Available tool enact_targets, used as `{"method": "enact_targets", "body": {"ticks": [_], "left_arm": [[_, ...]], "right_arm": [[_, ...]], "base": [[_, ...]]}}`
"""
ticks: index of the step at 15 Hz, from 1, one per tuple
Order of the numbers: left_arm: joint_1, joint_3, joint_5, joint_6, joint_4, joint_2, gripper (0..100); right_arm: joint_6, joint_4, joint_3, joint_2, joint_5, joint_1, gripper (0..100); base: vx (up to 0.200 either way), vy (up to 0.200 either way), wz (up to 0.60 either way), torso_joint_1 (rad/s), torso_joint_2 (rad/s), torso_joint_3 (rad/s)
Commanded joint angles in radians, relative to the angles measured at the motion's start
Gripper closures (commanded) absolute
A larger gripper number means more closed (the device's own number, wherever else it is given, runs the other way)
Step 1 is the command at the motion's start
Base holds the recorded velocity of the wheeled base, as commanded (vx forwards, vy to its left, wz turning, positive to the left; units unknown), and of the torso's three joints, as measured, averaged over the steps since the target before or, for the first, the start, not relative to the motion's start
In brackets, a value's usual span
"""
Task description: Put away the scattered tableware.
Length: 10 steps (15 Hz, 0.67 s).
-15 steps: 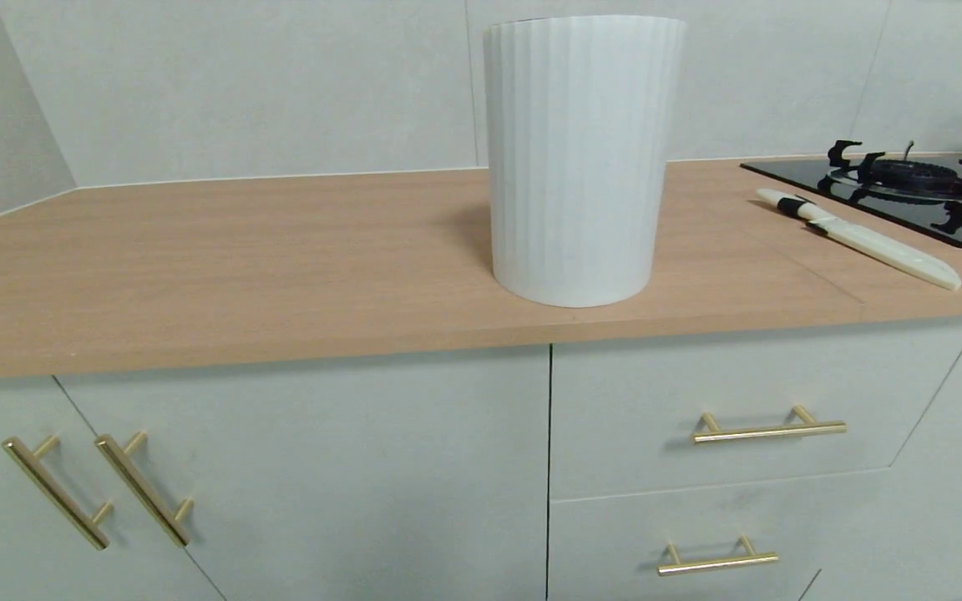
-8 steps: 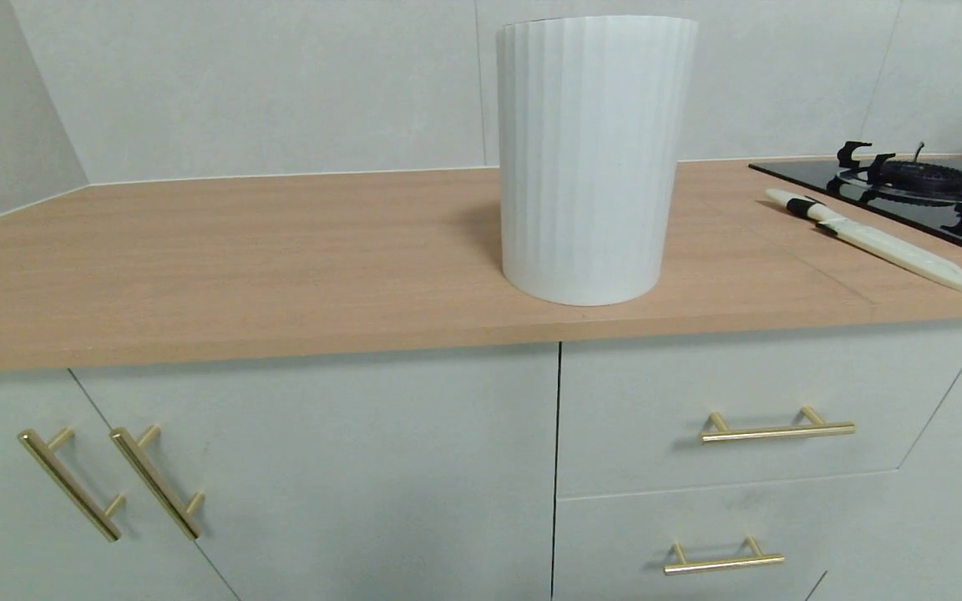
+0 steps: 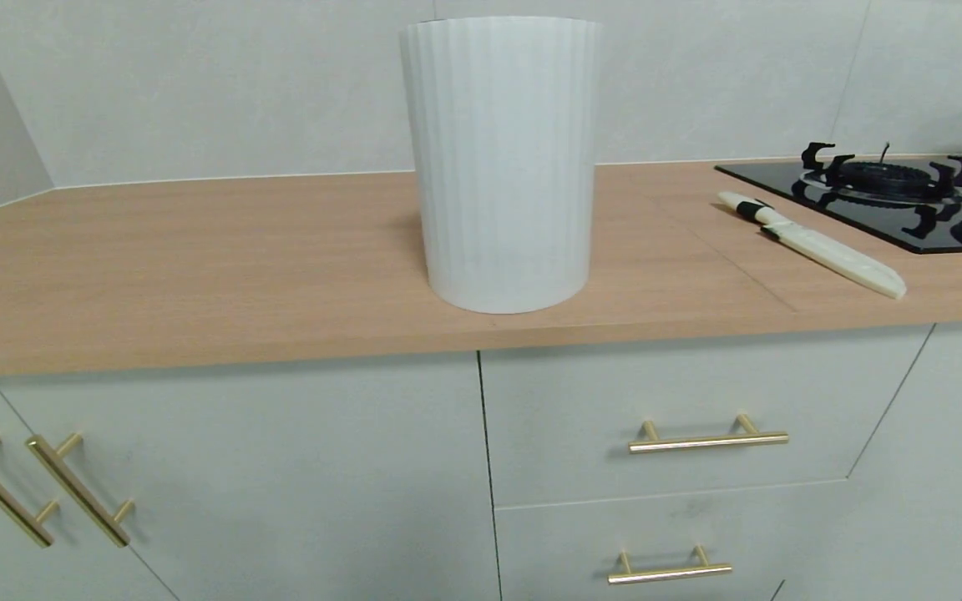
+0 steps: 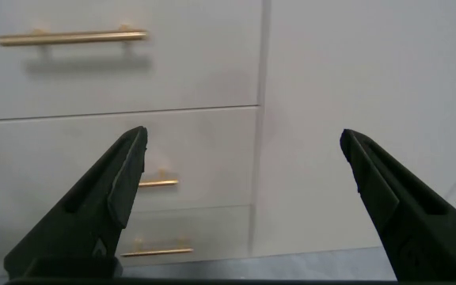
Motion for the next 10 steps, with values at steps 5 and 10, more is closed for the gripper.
{"method": "enact_targets", "body": {"ticks": [5,10], "left_arm": [[0.0,0.0,0.0,0.0,-0.001,0.0,0],[0.0,0.0,0.0,-0.002,-0.001,0.0,0]], "right_arm": [[0.0,0.0,0.0,0.001,0.0,0.0,0],[0.0,0.0,0.0,0.001,0.0,0.0,0]], "base": [[0.0,0.0,0.0,0.0,0.0,0.0],[0.0,0.0,0.0,0.0,0.0,0.0]]}}
